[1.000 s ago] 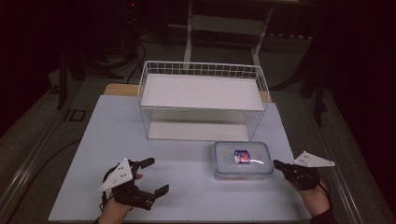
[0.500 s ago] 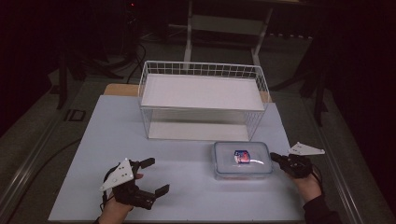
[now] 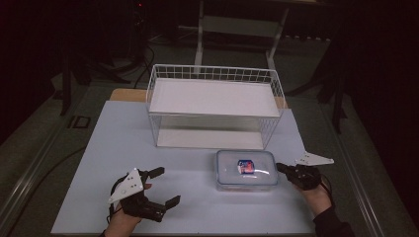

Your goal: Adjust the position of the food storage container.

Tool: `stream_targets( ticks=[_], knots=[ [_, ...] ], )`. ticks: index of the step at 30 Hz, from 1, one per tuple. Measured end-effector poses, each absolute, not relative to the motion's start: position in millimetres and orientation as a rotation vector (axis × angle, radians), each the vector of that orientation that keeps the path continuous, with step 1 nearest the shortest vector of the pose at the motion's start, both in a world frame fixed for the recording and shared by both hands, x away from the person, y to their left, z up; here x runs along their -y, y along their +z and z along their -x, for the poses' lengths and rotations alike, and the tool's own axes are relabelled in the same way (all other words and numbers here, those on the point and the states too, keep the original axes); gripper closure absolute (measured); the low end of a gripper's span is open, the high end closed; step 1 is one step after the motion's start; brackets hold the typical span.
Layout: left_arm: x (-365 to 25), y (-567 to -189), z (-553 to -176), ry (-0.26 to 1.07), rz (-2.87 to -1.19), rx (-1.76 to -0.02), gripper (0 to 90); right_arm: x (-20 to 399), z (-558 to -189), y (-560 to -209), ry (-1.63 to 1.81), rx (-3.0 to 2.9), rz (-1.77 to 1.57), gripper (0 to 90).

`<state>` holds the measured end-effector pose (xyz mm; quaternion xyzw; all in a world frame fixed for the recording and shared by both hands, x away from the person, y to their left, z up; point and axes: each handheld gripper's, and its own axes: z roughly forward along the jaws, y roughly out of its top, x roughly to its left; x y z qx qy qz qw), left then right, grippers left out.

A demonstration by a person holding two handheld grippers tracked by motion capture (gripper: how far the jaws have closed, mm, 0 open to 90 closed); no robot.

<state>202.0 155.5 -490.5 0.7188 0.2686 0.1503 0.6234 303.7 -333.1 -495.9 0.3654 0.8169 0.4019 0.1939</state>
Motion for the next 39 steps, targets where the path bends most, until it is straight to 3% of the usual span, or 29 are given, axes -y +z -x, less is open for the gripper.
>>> stream_targets(
  ticks=[29,39],
  knots=[
    [-157,-489,-201,0.344,-1.647,-0.617,0.2,257,-314,-492,1.189,-2.428,-0.843,90.0],
    [-156,-489,-201,0.339,-1.656,-0.619,0.2,248,-314,-490,1.220,-2.412,-0.812,90.0]
  ],
)
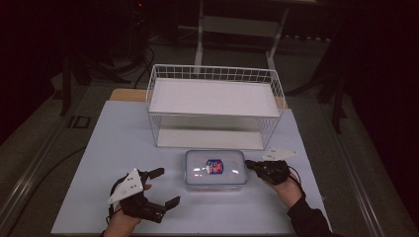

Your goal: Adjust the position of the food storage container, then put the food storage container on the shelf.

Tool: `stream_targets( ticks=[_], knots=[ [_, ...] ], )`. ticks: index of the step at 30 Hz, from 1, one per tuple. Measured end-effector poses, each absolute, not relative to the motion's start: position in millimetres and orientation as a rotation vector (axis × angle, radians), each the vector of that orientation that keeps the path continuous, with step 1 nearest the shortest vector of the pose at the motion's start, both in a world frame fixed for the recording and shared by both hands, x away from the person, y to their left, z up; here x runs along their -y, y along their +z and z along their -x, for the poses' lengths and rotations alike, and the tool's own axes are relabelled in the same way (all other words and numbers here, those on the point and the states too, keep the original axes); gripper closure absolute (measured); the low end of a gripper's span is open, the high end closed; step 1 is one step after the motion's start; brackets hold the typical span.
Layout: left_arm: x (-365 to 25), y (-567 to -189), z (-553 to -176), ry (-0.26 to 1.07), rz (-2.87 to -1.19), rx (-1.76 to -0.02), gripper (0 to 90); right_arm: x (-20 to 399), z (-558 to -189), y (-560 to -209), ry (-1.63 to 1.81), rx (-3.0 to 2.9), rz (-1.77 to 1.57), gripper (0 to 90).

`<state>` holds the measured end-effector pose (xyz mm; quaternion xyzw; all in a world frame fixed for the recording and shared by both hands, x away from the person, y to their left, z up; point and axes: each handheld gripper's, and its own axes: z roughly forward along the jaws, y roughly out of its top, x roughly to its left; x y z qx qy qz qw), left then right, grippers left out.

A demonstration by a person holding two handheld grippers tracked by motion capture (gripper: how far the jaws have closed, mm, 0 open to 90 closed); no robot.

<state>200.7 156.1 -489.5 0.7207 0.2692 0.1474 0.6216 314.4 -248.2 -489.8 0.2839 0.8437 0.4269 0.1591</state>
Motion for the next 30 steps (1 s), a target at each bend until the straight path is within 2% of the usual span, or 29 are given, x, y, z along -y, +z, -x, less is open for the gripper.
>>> stream_targets(
  ticks=[1,4,8,9,10,11,12,15,18,22,30],
  knots=[
    [-156,-489,-201,0.340,-1.657,-0.621,0.2,249,-313,-487,1.233,-2.403,-0.810,89.9],
    [-156,-488,-201,0.340,-1.655,-0.626,0.2,253,-307,-478,1.291,-2.365,-0.819,76.4],
    [-154,-481,-203,0.344,-1.661,-0.637,0.2,257,-292,-462,1.349,-2.290,-0.804,51.8],
    [-154,-481,-203,0.344,-1.661,-0.637,0.3,257,-292,-462,1.349,-2.290,-0.804,51.8],
    [-154,-477,-205,0.337,-1.661,-0.639,0.3,258,-289,-459,1.368,-2.276,-0.796,46.2],
    [-153,-474,-206,0.335,-1.663,-0.643,0.2,259,-284,-453,1.410,-2.266,-0.786,36.9],
    [-152,-470,-208,0.343,-1.668,-0.644,0.3,260,-282,-451,1.430,-2.260,-0.787,33.5],
    [-150,-461,-214,0.357,-1.691,-0.641,0.3,265,-275,-441,1.532,-2.259,-0.771,15.9],
    [-147,-454,-220,0.368,-1.714,-0.633,0.2,266,-266,-432,1.542,-2.227,-0.737,10.5],
    [-143,-445,-230,0.355,-1.733,-0.638,0.3,268,-262,-426,1.526,-2.173,-0.712,10.6],
    [-133,-435,-249,0.320,-1.770,-0.678,0.5,270,-260,-413,1.595,-2.121,-0.687,18.5]
  ],
)
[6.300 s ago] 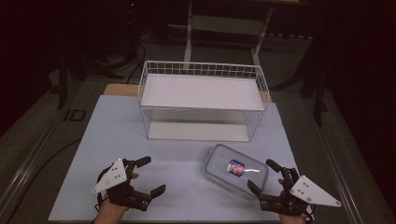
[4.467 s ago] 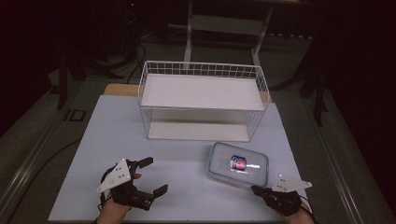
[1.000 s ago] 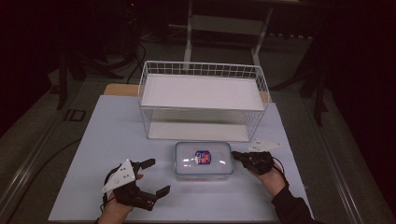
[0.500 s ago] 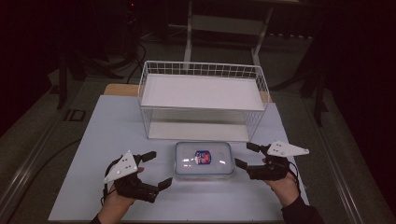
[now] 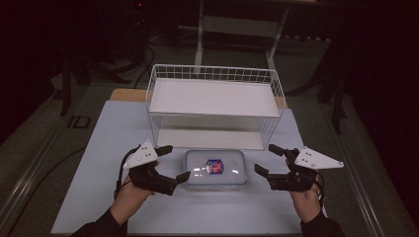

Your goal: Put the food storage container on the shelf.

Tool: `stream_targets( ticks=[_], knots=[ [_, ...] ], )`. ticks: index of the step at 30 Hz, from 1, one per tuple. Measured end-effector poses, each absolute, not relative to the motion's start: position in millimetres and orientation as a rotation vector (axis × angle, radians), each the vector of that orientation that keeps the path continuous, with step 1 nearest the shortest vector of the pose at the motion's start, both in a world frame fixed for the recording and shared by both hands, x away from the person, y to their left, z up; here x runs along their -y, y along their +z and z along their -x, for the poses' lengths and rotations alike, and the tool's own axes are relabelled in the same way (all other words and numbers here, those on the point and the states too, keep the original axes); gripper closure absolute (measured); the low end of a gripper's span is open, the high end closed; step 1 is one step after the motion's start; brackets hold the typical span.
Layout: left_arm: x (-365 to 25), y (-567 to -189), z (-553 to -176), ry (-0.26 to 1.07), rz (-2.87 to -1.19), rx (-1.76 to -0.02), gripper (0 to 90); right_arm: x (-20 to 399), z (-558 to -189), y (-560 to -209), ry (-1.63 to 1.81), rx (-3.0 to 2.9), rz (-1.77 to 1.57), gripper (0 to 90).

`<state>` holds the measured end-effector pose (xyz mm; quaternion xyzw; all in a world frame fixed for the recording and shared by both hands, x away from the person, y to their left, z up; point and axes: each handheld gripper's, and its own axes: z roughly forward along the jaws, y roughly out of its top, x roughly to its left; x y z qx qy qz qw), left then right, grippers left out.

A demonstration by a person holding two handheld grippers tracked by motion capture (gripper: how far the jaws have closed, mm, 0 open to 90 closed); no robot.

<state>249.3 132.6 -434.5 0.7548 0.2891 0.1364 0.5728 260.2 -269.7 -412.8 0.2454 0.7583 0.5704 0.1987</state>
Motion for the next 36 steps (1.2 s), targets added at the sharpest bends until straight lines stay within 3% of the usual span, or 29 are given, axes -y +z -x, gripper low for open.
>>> stream_targets(
  ticks=[4,10,13,24,31,36],
  knots=[
    [-125,-438,-261,0.253,-1.798,-0.726,0.6,264,-261,-412,1.554,-2.144,-0.714,20.3],
    [-121,-455,-281,0.174,-1.781,-0.898,0.5,259,-267,-421,1.521,-2.168,-0.785,10.5],
    [-120,-467,-289,0.113,-1.796,-0.972,0.5,256,-273,-429,1.514,-2.229,-0.839,10.5],
    [-135,-503,-318,-0.315,-1.703,-1.241,1.1,247,-280,-449,1.490,-2.266,-0.959,10.1],
    [-140,-518,-324,-0.407,-1.680,-1.313,7.5,245,-282,-454,1.488,-2.312,-0.984,12.9],
    [-139,-523,-327,-0.465,-1.680,-1.313,18.5,247,-284,-455,1.503,-2.334,-1.004,14.1]
  ],
)
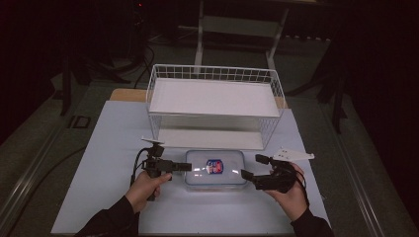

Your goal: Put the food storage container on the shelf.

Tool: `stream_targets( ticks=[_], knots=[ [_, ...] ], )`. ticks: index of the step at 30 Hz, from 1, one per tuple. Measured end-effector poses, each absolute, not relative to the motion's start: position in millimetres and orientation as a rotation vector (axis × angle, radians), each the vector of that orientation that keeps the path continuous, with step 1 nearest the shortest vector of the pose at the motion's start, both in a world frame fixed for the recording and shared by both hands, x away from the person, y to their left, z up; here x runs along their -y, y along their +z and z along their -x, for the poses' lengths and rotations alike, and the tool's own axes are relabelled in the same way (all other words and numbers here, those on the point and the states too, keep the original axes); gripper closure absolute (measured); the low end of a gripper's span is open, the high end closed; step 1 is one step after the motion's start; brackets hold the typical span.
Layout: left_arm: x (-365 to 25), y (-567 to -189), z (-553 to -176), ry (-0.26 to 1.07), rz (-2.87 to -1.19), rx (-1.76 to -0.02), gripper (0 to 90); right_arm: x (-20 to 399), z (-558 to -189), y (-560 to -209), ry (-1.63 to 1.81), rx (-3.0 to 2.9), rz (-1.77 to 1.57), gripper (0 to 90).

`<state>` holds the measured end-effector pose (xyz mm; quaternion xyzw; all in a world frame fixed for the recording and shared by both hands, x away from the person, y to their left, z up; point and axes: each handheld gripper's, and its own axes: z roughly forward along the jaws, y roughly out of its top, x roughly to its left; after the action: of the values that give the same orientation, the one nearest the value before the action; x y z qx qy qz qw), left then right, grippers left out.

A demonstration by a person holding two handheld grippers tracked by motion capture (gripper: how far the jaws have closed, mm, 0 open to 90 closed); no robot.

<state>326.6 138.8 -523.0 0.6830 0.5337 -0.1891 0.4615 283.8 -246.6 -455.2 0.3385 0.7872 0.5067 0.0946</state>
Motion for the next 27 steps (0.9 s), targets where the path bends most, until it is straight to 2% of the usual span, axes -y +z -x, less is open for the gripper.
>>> stream_targets(
  ticks=[12,18,27],
  knots=[
    [-138,-531,-330,-0.549,-1.682,-1.287,42.5,250,-287,-461,1.534,-2.385,-1.068,22.6],
    [-140,-529,-329,-0.565,-1.697,-1.286,44.6,252,-295,-471,1.542,-2.431,-1.183,27.1],
    [-141,-523,-318,-0.513,-1.716,-1.244,49.6,255,-311,-494,1.506,-2.478,-1.414,26.8]
  ],
)
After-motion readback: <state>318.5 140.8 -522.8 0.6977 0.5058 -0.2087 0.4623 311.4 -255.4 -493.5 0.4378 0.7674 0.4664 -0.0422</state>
